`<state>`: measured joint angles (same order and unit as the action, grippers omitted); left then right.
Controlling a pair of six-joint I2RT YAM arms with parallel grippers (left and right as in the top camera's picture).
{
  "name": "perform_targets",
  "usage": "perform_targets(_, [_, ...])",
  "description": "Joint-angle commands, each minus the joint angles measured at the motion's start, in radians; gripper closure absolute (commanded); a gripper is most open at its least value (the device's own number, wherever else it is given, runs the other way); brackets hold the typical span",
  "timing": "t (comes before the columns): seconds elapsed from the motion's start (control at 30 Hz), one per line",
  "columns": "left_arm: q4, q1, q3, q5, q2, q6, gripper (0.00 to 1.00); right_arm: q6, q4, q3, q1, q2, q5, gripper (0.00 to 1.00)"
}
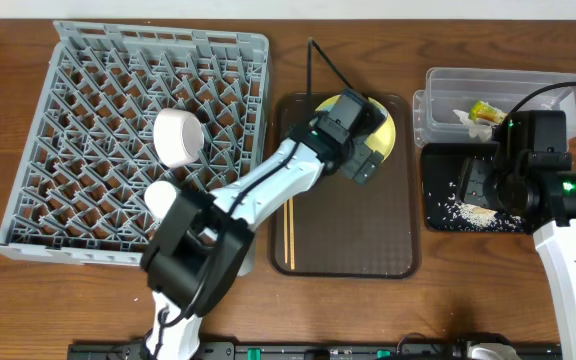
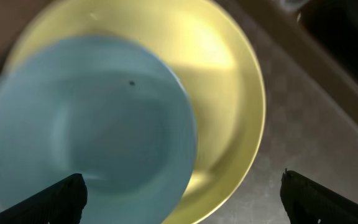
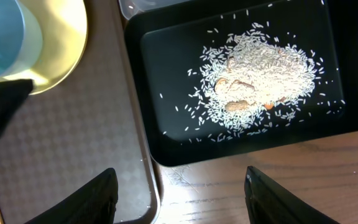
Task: Sort waste into correct bins and load items into the dishwasher
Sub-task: 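Reach the left gripper to the yellow plate and grasp the blue bowl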
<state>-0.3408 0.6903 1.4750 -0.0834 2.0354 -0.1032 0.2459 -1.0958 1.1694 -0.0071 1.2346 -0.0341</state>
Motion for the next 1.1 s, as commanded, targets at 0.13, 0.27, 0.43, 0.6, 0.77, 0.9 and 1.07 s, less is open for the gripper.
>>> perform_targets(0.13, [0.003,-0.005,0.013,-0.02,0.048,0.018,0.19,0.015,-0.004,0.008,-0.019,-0.006,-0.01,0.37])
perform_targets(0.27, [0.01,-0.005,0.013,-0.016,0.048,0.018,0.47,0.015,-0.008,0.008,-0.019,-0.006,-0.01,0.37])
perform_targets(0.43, [0.01,-0.004,0.013,-0.016,0.048,0.018,0.62,0.015,-0.008,0.008,-0.019,-0.006,-0.01,0.37])
perform_targets(0.6, [0.01,-0.004,0.013,-0.008,0.048,0.018,0.65,0.015,-0.01,0.008,-0.019,-0.006,-0.01,0.37])
perform_targets(0.77, [0.006,-0.004,0.013,0.023,0.052,0.018,0.69,0.015,-0.016,0.008,-0.019,-0.006,-0.01,0.37])
perform_targets(0.9, [0.006,-0.004,0.013,0.029,0.052,0.018,0.71,0.015,-0.019,0.008,-0.019,-0.006,-0.01,0.37])
perform_targets(1.07, [0.006,-0.004,0.012,0.029,0.052,0.018,0.76,0.015,-0.023,0.008,-0.019,-0.006,-0.01,0.37])
